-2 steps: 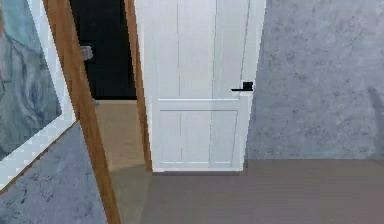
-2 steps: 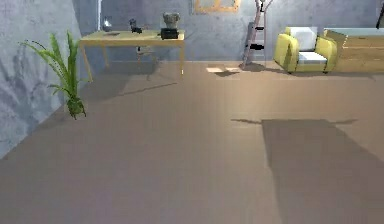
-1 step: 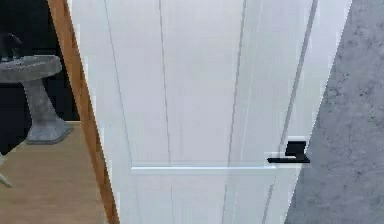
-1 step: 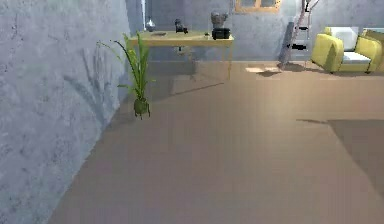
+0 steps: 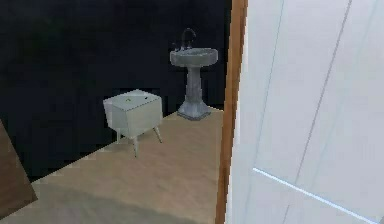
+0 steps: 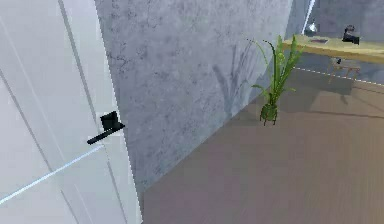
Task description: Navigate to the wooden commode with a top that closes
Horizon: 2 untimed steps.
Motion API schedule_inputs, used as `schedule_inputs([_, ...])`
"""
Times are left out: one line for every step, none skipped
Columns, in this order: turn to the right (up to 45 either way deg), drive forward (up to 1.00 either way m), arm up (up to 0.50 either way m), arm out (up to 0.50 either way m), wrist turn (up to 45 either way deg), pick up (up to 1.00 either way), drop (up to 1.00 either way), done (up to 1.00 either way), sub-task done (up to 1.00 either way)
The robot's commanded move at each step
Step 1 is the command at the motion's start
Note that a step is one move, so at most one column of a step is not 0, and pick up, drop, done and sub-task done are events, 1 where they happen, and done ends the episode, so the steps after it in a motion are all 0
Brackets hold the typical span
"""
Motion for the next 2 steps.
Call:
schedule_inputs([0.0, 0.45, 0.00, 0.00, 0.0, 0.00, 0.00, 0.00, 0.00])
schedule_inputs([-6.0, 0.00, 0.00, 0.00, 0.0, 0.00, 0.00, 0.00, 0.00])
